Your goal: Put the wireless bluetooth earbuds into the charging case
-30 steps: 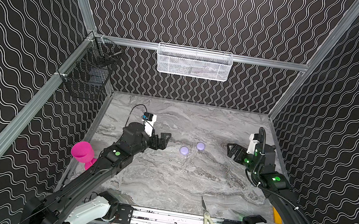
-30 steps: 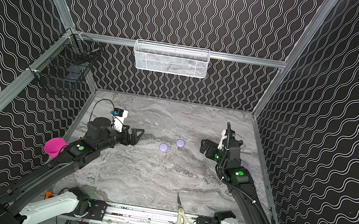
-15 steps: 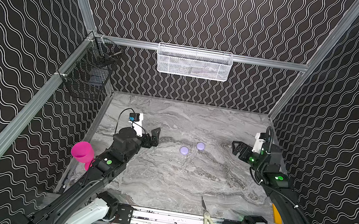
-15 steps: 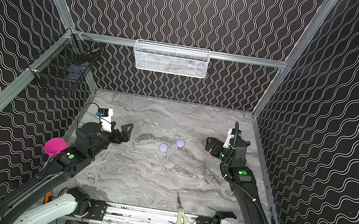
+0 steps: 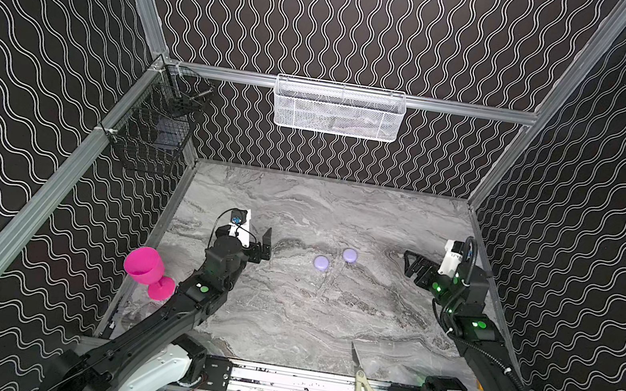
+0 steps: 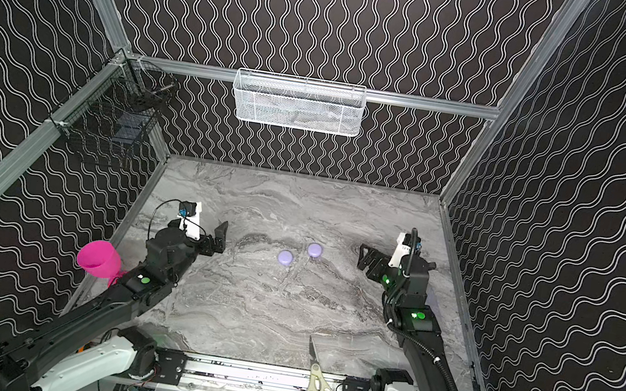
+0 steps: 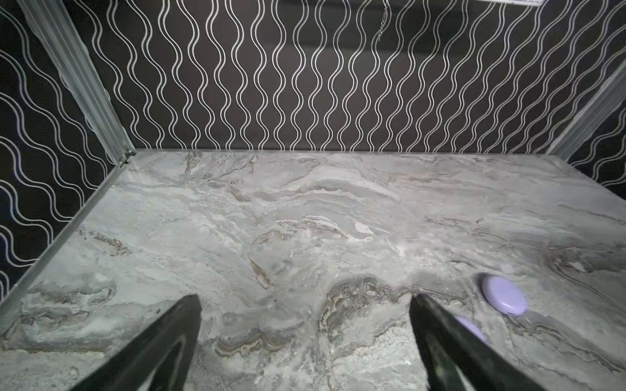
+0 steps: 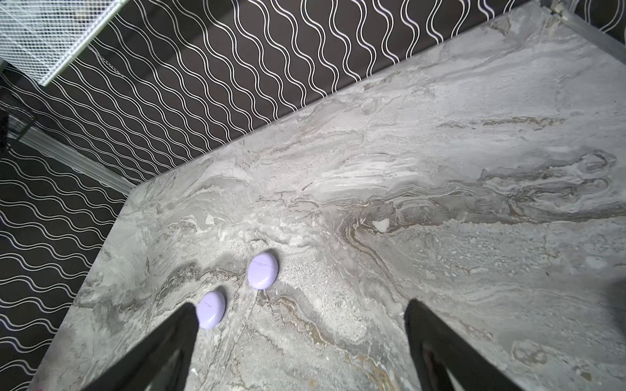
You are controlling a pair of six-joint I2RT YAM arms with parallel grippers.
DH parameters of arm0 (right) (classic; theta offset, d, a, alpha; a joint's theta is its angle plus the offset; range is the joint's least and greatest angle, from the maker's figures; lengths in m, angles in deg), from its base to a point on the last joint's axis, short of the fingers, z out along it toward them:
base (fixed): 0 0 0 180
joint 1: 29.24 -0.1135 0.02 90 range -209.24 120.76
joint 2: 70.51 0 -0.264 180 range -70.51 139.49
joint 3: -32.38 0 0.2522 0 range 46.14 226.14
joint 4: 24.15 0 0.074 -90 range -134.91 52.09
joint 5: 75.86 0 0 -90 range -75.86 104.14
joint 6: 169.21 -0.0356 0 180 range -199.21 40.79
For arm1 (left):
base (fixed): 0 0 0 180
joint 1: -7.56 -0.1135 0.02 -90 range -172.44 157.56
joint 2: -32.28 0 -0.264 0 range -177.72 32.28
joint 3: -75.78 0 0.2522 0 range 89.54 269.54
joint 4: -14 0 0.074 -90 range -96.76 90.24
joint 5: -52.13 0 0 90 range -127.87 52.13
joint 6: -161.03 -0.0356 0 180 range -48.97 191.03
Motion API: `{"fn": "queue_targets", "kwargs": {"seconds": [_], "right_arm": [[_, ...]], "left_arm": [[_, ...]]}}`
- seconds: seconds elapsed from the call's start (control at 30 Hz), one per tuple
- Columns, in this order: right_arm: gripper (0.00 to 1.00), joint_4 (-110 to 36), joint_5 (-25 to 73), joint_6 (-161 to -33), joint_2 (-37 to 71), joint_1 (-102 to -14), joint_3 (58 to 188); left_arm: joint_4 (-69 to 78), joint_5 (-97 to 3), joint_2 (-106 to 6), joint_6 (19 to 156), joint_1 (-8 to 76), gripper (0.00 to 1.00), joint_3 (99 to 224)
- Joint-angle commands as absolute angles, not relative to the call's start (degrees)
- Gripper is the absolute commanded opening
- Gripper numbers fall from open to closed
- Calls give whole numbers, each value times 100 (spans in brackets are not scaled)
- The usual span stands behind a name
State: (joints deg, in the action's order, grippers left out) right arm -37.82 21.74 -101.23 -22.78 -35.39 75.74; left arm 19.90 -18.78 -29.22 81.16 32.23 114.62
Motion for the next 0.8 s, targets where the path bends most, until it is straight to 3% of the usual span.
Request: {"fn": "queue_targets", "kwargs": {"seconds": [0.0, 0.3, 0.77], "right_arm": [[97, -2902, 2051, -9900, -2366, -3539, 7394], [99, -2375, 1800, -9471, -2339, -3539, 7125], [99, -1660, 778, -8682, -2469, -3539, 6627]], "left_arm": [[3341, -1694, -3084, 7710, 3150, 99, 11195], [4755, -1286, -3726, 7417, 2733, 99, 10697], [5541, -2277, -4049, 6886, 1953, 99, 10364]]}}
